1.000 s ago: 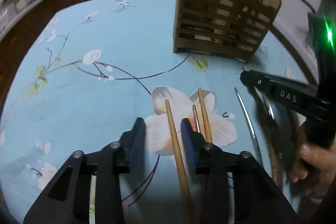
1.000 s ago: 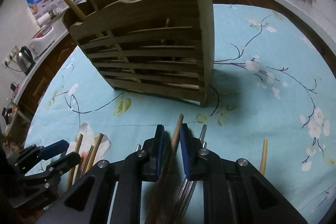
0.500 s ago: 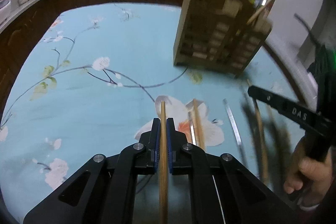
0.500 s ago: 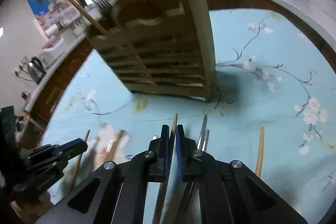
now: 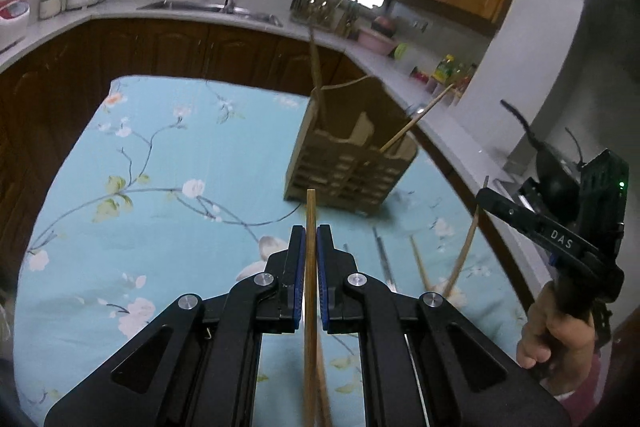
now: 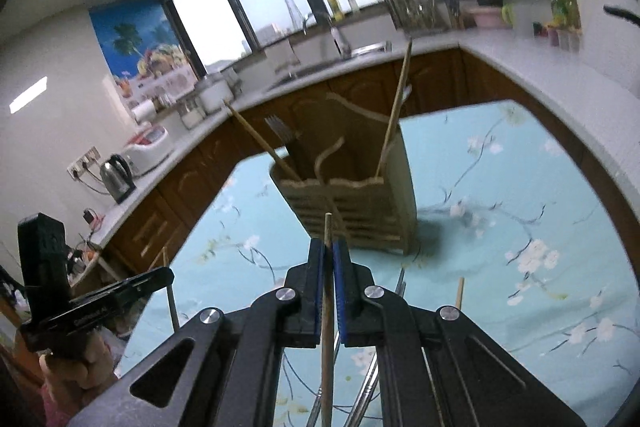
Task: Organize utensils
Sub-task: 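Lift the chopstick with the right tool while the left tool carries its chopstick over the caddy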
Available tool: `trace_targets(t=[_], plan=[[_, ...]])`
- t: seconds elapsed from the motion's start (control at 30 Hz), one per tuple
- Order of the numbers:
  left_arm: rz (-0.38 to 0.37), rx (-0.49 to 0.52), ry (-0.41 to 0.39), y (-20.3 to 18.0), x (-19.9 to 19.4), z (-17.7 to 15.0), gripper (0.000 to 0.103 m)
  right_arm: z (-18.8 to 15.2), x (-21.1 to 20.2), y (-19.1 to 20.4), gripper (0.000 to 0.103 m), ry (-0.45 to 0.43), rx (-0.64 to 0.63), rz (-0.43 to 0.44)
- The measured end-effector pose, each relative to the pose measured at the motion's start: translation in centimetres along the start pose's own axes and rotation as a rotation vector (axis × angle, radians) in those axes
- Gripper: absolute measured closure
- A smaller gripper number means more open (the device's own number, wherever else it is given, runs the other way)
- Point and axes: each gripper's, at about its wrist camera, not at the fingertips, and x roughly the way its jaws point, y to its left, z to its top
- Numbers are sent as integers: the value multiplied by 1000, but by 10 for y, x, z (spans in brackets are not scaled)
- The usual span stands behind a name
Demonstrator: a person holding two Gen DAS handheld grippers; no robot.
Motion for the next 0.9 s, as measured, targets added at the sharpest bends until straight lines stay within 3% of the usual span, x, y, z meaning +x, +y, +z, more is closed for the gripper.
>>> trace_targets(t=[0.37,0.9], plan=[[-29,32,-80,-19,-31,12,98,22,-38,0,98,-113,-19,8],[-25,24,-183,-24,-43,41,98,38,-51,-5,98,-177,-22,5]])
